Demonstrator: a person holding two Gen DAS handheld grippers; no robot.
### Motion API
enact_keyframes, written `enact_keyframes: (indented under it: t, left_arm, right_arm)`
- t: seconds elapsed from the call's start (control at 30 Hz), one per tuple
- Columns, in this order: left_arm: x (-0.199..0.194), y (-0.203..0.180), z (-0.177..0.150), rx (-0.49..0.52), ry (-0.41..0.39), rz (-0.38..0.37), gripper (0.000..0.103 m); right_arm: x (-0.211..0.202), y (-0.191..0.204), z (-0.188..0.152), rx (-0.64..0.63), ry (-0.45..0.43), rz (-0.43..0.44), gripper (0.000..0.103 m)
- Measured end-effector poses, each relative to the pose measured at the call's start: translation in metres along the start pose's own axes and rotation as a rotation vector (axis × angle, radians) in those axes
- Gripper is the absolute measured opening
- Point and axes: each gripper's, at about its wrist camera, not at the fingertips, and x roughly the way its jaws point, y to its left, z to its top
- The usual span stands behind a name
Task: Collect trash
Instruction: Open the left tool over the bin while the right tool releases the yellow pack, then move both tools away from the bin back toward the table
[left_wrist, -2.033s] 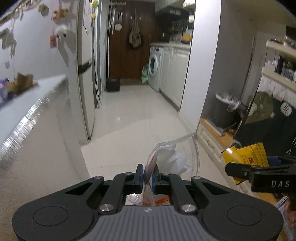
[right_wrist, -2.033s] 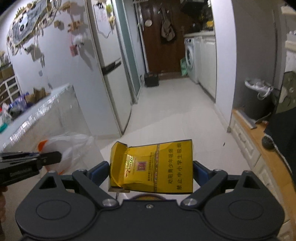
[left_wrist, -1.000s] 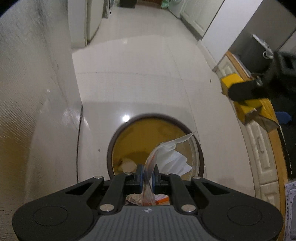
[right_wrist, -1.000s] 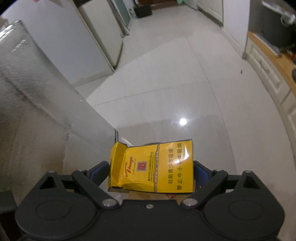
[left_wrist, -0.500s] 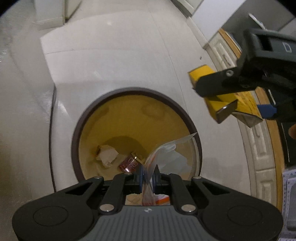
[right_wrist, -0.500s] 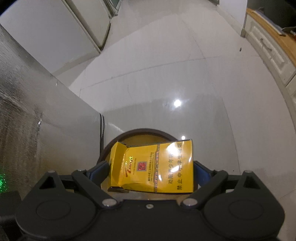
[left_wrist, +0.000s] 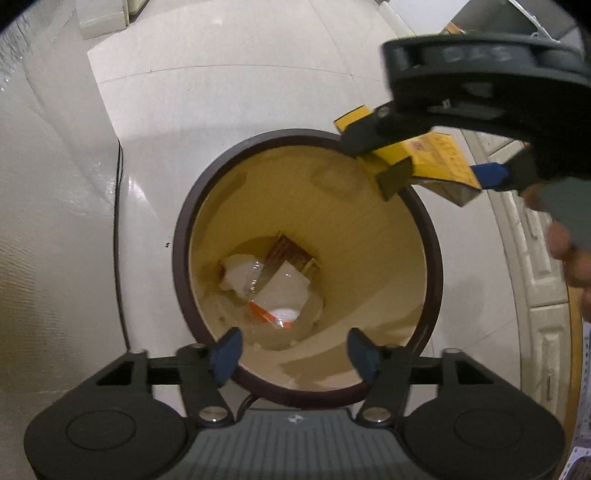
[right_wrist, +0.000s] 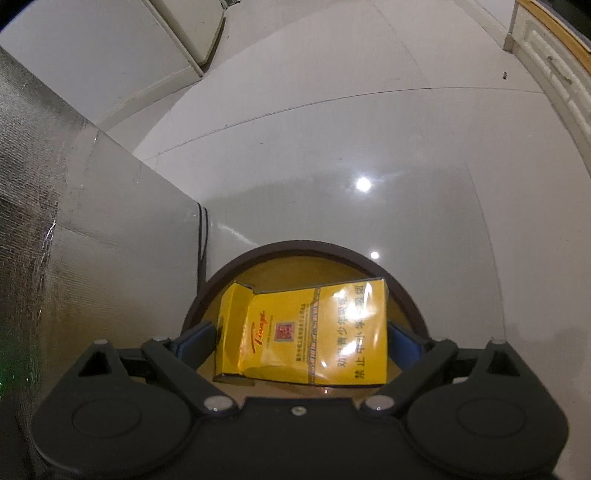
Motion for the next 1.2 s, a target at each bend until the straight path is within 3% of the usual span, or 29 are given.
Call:
enact_keyframes:
  t: [0.2,0.37,0.7,1.2]
  left_arm:
    - [-0.014,-0.005,-0.002,0.041,-0.007,0.041,0.095]
    - [-0.015,-0.007,-0.001,0.032,0.009,0.049,0.103]
    - [-0.029,-0.009,-0.006,0.014,0.007,0.077,0.103]
    - [-0.055,-0.006,-0.014,-0.011,-0.037,0.112,0.103]
  right_arm:
    - [0.005,-0.01,-0.009,0.011,-0.016,-0.005,0.103]
    - [0.002,-0.015,-0.015,-0.009,-0.004,-0.028,0.103]
    - [-0.013,-0.023,-0.046,-0.103,0.051,-0.05,0.103]
    - [-0.054,-0.038,-0.072,-0.073,0.025,-0.054,0.103]
